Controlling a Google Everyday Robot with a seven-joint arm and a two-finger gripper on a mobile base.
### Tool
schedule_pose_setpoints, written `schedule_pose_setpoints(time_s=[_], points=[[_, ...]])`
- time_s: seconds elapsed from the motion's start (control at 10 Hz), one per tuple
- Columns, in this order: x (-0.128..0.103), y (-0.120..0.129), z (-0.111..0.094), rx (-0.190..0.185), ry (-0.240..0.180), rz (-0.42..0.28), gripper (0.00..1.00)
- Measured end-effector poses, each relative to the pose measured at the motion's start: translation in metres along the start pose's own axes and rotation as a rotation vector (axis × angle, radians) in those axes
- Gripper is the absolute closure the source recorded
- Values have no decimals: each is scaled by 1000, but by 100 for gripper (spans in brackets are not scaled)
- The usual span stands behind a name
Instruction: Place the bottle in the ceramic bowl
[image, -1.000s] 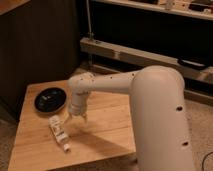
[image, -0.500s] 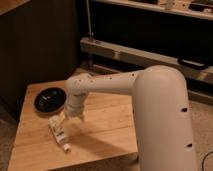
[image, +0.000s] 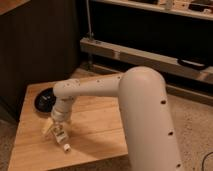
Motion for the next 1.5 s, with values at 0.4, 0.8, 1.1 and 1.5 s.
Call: schedule_pose_setpoints(time_s=[0.4,0.8,1.1,1.5], points=[[-7,-3,25,19,51,-24,20],[-7,-24,30,25,53,47,42],[-6,-26,31,27,54,54,74],[7,-51,24,14,53,115,100]])
